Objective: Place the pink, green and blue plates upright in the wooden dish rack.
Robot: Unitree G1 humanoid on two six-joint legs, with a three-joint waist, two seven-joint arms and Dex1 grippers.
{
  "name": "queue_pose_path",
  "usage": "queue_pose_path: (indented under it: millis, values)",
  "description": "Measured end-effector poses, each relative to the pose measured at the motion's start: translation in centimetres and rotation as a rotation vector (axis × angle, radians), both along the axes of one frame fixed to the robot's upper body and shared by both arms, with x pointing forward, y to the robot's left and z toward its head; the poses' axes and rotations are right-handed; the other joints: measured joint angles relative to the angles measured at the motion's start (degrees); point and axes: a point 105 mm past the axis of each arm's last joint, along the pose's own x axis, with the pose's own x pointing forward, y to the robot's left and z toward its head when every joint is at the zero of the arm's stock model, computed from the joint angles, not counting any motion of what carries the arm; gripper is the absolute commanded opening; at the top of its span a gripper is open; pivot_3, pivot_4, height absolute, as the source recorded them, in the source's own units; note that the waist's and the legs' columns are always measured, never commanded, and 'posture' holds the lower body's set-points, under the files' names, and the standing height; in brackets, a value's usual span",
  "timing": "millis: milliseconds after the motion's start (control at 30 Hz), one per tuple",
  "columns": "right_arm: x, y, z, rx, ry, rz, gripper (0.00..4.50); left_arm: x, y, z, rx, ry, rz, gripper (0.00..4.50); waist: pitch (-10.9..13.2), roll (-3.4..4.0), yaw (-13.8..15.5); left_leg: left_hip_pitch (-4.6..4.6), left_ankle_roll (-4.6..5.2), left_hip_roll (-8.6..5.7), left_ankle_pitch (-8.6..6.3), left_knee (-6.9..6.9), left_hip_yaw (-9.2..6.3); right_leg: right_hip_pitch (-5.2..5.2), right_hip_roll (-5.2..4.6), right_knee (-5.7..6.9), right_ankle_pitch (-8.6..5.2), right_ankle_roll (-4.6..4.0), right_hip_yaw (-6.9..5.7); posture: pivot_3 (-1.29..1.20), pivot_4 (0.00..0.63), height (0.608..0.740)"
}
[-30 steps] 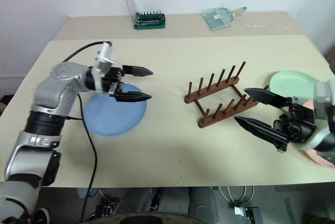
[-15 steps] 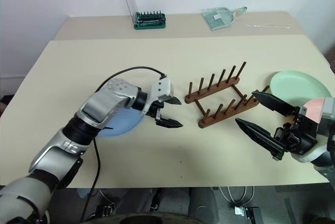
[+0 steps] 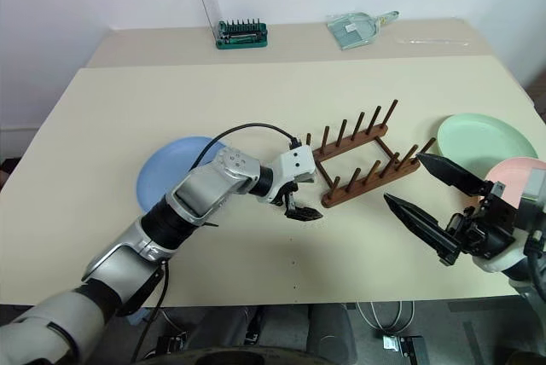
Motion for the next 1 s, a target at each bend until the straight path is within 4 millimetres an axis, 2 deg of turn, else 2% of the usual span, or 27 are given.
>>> queue_pose_path:
  millis: [367,533,633,767,833,1000]
  values:
    - [0.1,0.3,0.3,0.000,-0.019,-0.017,4.50,-0.7,-3.3,-0.4,-0.035,-0.005,0.008,4.46,0.0,0.00,0.2,0.03,0.01,0.00,-0.01,0.01,0.06,0.04,0.01,-0.03,0.03,0.06,0.07,0.00,0.150,0.740]
    - [0.3,0.3,0.5,0.001,-0.032,-0.024,4.50,-0.3,-3.3,-0.5,-0.045,-0.042,0.009,4.46,0.0,0.00,0.1,0.04,0.02,0.00,-0.01,0.01,0.08,0.05,0.02,-0.04,0.04,0.08,0.09,0.00,0.150,0.740]
    - [0.3,0.2,0.5,0.003,-0.033,-0.032,4.50,-0.3,-3.4,-0.6,-0.045,-0.045,0.011,3.62,0.0,0.00,0.1,0.04,0.02,0.00,-0.01,0.02,0.10,0.05,0.02,-0.04,0.04,0.08,0.11,0.00,0.150,0.740]
    - [0.3,0.2,0.4,0.003,-0.029,-0.041,4.50,-0.4,-3.4,-0.8,-0.034,-0.041,0.013,1.63,0.0,0.00,0.1,0.06,0.04,0.01,-0.02,0.02,0.11,0.05,0.03,-0.04,0.04,0.09,0.11,0.00,0.150,0.740]
    - [0.2,0.2,0.4,0.000,-0.025,-0.041,4.50,-0.2,-3.3,-0.6,-0.032,-0.058,0.017,0.83,0.0,-0.01,0.2,0.08,0.04,0.01,-0.02,0.02,0.10,0.09,0.03,-0.04,0.03,0.09,0.11,0.00,0.150,0.740]
    - [0.1,0.4,0.6,0.001,-0.032,-0.042,4.50,-0.3,-3.3,-0.9,-0.014,-0.050,0.018,0.79,0.0,-0.03,0.1,0.56,0.19,0.02,-0.13,-0.02,0.12,0.60,0.03,-0.14,-0.07,0.24,0.11,0.00,0.150,0.740]
